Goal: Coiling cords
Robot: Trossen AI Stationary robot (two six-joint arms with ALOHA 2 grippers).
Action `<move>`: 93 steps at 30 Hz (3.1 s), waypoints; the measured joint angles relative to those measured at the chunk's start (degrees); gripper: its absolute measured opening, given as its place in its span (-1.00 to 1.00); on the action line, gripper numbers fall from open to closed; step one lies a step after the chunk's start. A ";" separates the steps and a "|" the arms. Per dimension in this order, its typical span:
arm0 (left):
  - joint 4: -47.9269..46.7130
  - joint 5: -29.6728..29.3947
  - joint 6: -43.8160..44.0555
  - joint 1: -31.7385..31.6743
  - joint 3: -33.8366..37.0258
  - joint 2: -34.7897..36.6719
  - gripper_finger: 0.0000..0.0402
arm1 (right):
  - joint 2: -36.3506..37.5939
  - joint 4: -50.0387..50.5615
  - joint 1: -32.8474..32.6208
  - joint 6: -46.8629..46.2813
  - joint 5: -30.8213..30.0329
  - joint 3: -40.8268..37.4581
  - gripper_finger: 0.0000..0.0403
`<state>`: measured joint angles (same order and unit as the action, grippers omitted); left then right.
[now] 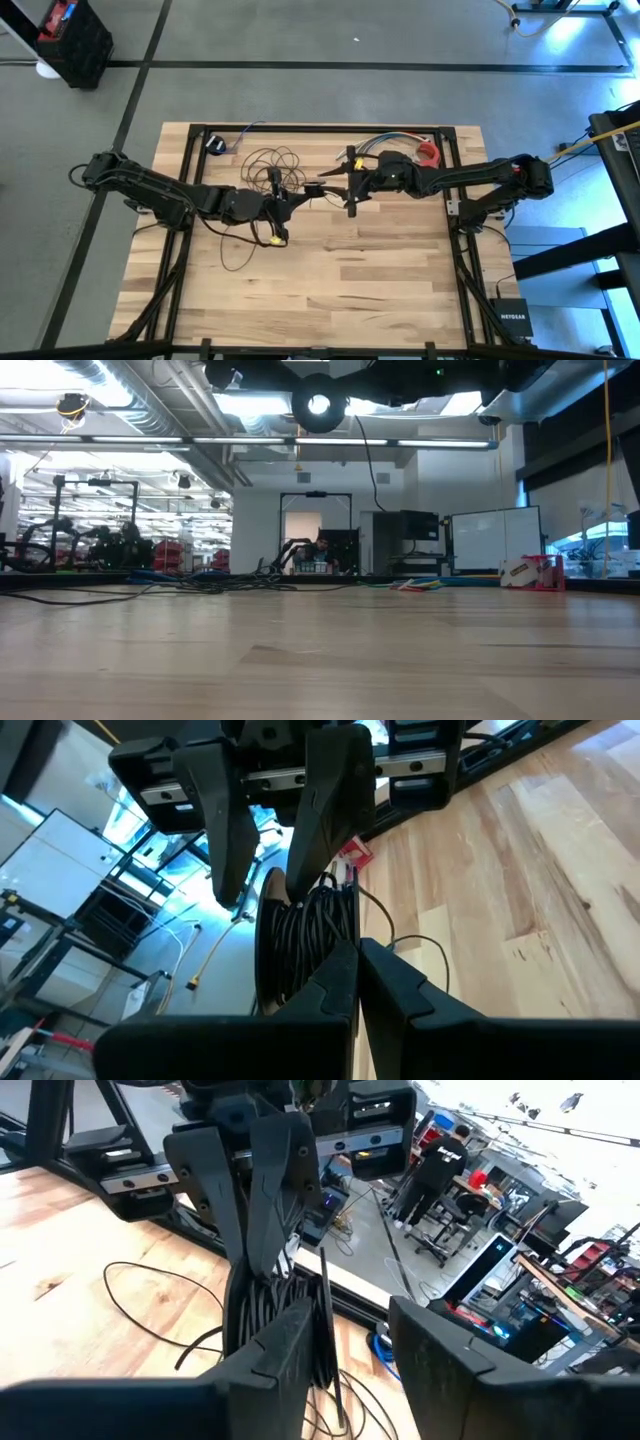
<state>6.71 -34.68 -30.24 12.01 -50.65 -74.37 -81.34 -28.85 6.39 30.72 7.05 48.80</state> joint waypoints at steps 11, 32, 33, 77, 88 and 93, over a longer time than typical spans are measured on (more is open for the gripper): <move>0.20 -0.04 0.93 0.00 0.00 0.00 -0.99 | -0.28 0.55 0.00 1.93 0.07 0.00 -0.95; -3.20 -0.82 19.03 -1.43 0.63 0.31 -0.27 | 4.31 -1.39 -4.01 5.45 -31.92 0.15 -0.96; -2.23 -0.79 20.17 -1.81 1.11 -0.88 -0.26 | 4.31 -1.52 -4.33 6.18 -33.81 0.15 -0.96; 47.97 9.29 11.97 -19.80 -2.10 -35.03 -0.96 | 4.37 -4.07 -4.90 7.23 -34.45 0.15 -0.97; 43.93 -11.94 -7.06 -19.62 -2.03 -31.76 -0.95 | 4.37 -2.64 -4.94 7.26 -34.45 0.15 -0.96; 42.84 -24.09 -19.27 -17.93 -2.03 -28.58 -0.99 | 4.37 -2.15 -4.94 7.30 -34.46 0.15 -0.96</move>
<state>49.55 -58.76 -49.51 -5.92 -52.69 -102.95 -76.97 -30.99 1.45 38.02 -27.41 48.95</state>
